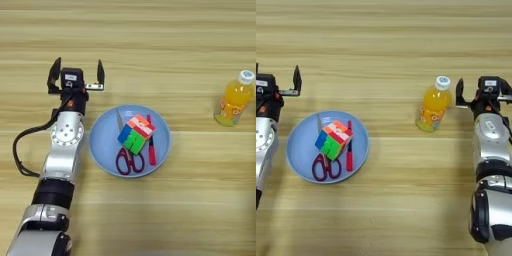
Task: Move the objects on the table
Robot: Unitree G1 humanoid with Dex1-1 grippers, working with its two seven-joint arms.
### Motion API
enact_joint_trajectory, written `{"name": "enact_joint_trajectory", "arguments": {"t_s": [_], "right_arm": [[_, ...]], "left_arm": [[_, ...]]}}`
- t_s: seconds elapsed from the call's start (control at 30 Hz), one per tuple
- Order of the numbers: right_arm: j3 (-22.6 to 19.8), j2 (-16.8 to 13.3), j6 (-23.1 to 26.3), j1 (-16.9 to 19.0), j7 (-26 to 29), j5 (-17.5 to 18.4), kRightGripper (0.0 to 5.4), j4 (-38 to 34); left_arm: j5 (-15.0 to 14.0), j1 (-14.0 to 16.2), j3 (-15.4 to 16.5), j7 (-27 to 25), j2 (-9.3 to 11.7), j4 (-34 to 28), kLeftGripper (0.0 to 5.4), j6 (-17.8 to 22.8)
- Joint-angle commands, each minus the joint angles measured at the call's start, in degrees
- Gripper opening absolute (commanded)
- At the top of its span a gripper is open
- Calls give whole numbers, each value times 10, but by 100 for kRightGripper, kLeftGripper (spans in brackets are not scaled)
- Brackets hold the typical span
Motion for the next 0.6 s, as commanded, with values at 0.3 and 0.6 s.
{"name": "enact_joint_trajectory", "arguments": {"t_s": [0.3, 0.6], "right_arm": [[8, 9, -6, -9, -12, 2, 538, -1], [13, 16, -7, -8, -20, 0, 538, -5]], "left_arm": [[-14, 112, -96, -78, -37, -180, 540, 120], [-7, 165, -163, -134, -28, -219, 540, 162]]}}
